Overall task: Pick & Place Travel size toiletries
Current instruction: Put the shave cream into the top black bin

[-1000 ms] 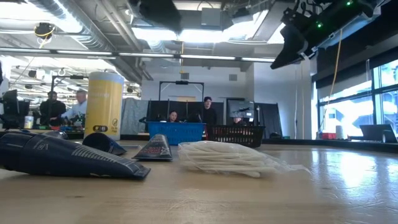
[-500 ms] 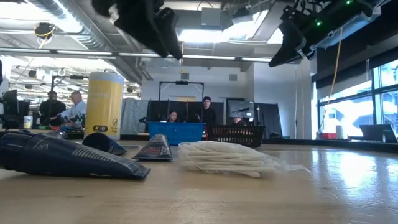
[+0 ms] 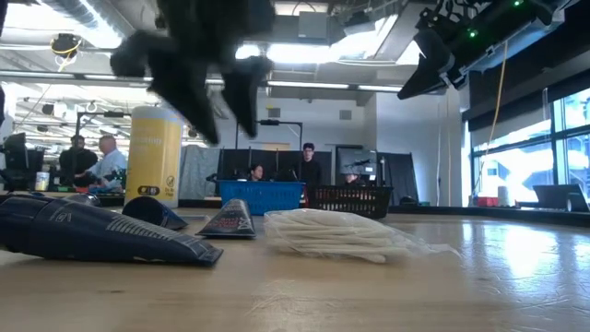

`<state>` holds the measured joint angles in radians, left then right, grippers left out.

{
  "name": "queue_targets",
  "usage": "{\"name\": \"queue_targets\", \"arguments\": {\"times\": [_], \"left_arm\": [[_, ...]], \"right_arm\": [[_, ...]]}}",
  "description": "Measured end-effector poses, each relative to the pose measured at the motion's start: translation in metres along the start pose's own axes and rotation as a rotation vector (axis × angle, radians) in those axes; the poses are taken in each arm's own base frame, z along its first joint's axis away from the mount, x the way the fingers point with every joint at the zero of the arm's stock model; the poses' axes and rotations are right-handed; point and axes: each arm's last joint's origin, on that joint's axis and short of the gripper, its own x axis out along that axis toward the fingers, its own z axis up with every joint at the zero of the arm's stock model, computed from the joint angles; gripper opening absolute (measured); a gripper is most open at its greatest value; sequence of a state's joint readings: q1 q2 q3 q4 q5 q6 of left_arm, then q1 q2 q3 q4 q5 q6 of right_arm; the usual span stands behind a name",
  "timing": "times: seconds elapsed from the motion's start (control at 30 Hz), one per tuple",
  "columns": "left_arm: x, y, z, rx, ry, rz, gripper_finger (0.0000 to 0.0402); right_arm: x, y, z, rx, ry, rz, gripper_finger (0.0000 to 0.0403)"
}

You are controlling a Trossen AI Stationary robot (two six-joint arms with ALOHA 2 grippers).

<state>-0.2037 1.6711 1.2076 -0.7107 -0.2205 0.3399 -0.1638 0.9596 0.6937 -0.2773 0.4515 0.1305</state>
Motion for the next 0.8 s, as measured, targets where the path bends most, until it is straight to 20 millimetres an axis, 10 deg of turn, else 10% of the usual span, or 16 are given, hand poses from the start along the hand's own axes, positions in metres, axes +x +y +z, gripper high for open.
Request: {"name": "queue_targets", "arguments": {"times": [0.8], "left_arm": [[0.044,-0.002,-0.001,0.316,0.072,-0.072,0.0285]], "right_arm": [[0.000,0.000,0.000,0.001,0.000,0.000,0.0003]]}}
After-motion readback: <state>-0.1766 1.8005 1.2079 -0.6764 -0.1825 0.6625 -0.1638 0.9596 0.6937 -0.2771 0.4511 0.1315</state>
